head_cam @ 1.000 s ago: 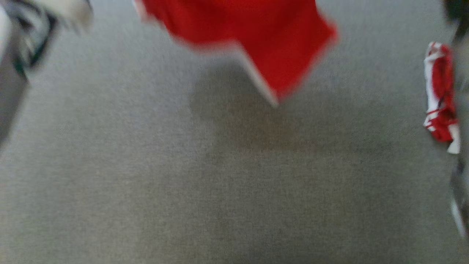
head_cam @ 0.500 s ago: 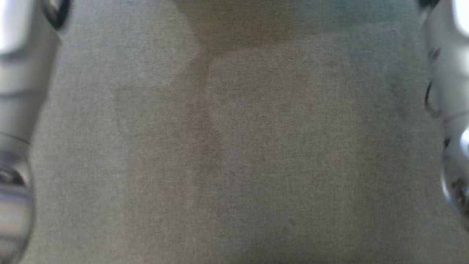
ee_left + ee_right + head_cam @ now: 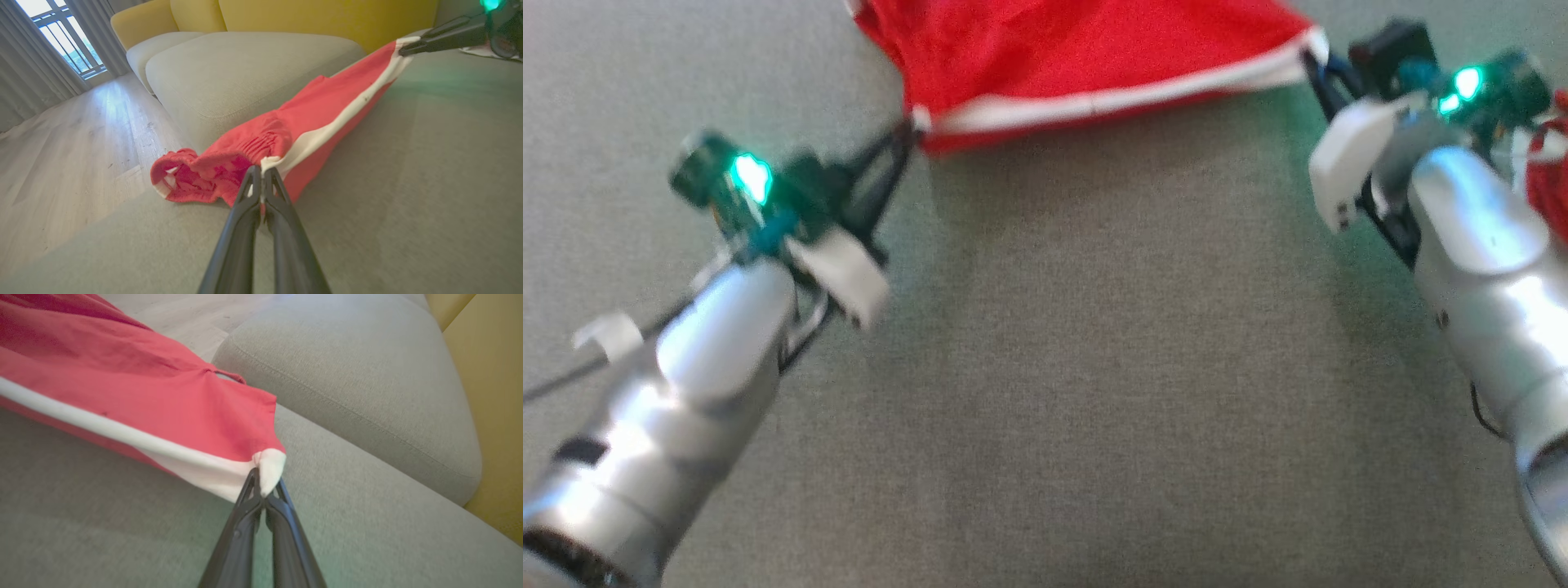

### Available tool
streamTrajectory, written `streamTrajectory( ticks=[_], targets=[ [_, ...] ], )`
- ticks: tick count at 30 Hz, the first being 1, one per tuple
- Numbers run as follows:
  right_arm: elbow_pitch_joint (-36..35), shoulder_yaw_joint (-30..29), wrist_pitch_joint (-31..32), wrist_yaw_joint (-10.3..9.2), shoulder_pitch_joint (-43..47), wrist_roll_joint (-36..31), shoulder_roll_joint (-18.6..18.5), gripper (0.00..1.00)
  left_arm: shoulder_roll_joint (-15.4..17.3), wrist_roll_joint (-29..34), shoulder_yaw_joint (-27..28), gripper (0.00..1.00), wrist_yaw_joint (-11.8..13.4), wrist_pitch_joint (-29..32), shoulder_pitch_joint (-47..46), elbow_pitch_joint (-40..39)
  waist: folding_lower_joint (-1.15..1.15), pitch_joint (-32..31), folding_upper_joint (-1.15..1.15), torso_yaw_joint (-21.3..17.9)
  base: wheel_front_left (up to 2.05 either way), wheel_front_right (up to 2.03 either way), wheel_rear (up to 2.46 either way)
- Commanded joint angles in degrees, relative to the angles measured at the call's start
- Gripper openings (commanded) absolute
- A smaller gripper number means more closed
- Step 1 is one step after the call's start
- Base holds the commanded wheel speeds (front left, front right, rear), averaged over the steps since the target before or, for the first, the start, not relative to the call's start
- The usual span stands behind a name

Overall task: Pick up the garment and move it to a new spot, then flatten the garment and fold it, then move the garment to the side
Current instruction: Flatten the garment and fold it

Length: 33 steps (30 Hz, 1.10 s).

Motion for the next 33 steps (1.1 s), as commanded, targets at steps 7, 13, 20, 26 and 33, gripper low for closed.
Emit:
streamTrajectory(
  ticks=[7, 13, 20, 26, 33],
  targets=[
    [-13.9, 13.8, 9.3, 0.37, 7.5, 18.0, -10.3, 0.00, 4.5, -1.6, -3.0, 0.00, 0.1, -0.3, 4.9, -3.7, 0.01, -8.3, 0.00, 0.0, 0.00, 0.00, 0.00],
    [-25.1, 20.4, 16.3, 0.37, 12.5, 29.4, -19.1, 0.00, 5.2, -2.9, -4.2, 0.00, 0.4, 0.4, 9.8, -6.3, 0.01, -13.2, 0.00, -0.2, 0.00, 0.00, 0.00],
    [-37.4, 24.3, 23.9, 0.37, 20.7, 40.0, -29.8, 0.00, 7.8, -5.8, -5.3, 0.00, 2.4, 3.6, 18.6, -15.0, 0.01, -19.1, 0.00, -0.7, 0.00, 0.00, 0.00],
    [-46.2, 23.4, 29.1, 0.37, 27.8, 45.6, -37.9, 0.00, 10.6, -8.9, -6.1, 0.00, 5.2, 7.9, 25.7, -27.0, 0.01, -21.8, 0.00, -0.3, 0.00, 0.00, 0.00],
    [-51.4, 17.5, 30.1, 0.37, 29.6, 43.6, -41.5, 0.00, 12.8, -9.7, -5.2, 0.00, 9.1, 11.1, 27.3, -36.0, 0.01, -22.3, 0.00, 1.2, 0.00, 0.00, 0.00]
  ],
)
